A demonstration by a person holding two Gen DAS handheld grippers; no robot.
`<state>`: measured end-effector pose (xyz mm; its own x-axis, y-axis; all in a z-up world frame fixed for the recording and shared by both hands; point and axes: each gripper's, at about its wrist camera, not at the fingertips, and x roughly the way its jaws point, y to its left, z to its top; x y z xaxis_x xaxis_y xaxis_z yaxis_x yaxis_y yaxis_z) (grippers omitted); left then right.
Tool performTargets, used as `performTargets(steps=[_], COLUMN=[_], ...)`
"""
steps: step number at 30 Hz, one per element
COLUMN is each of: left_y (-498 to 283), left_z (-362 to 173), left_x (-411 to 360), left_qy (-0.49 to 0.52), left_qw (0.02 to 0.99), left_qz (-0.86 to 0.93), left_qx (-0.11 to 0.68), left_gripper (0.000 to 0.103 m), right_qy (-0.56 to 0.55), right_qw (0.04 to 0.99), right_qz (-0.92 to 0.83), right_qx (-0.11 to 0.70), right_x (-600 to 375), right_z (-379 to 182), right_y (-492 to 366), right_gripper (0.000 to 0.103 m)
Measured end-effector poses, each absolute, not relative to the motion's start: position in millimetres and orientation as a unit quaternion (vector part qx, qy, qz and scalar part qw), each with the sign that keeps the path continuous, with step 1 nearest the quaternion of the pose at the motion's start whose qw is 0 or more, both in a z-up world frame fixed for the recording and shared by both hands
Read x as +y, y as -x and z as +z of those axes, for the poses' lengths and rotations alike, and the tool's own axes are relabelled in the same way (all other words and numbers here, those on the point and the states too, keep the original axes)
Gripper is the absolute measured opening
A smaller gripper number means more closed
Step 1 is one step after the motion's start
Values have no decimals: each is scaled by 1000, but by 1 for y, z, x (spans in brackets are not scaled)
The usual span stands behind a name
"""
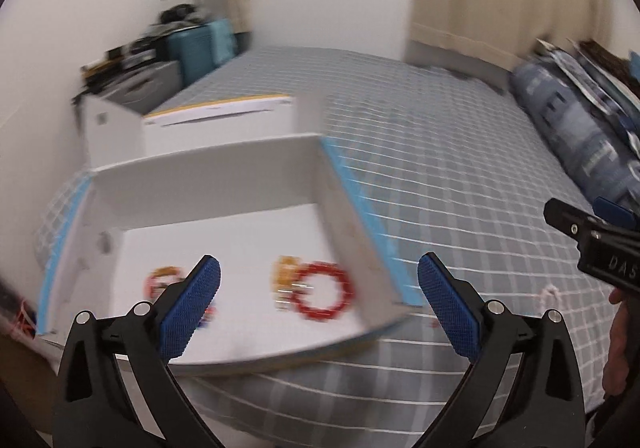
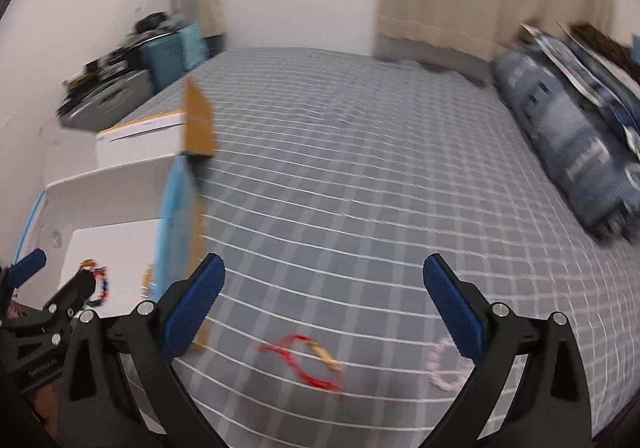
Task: Organize jewelry
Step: 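Move the left tool to the red string bracelet while the right tool approaches the pink bracelet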
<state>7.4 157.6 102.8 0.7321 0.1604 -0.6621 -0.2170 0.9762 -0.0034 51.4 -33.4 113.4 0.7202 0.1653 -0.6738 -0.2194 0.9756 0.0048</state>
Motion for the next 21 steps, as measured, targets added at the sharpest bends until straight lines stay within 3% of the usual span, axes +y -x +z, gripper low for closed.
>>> performTargets(steps=[9,19,21], left_y=[-42,-82,-87], left_z=[62,-3,-14], left_x=[52,27,25], left_qy=[0,28,27], left_qw=[917,880,873], left_qz=[25,0,-2], left_qx=[398,474,487], left_gripper=[97,97,97], right_qy=[21,6,1], right_qw=[906,870,862], right_qz=[42,24,25], right_qx=[421,493,506], right_x=[-138,-190,-194], right_z=[58,-13,-24], right_y=[-70,-78,-78], right_gripper=[95,95,90])
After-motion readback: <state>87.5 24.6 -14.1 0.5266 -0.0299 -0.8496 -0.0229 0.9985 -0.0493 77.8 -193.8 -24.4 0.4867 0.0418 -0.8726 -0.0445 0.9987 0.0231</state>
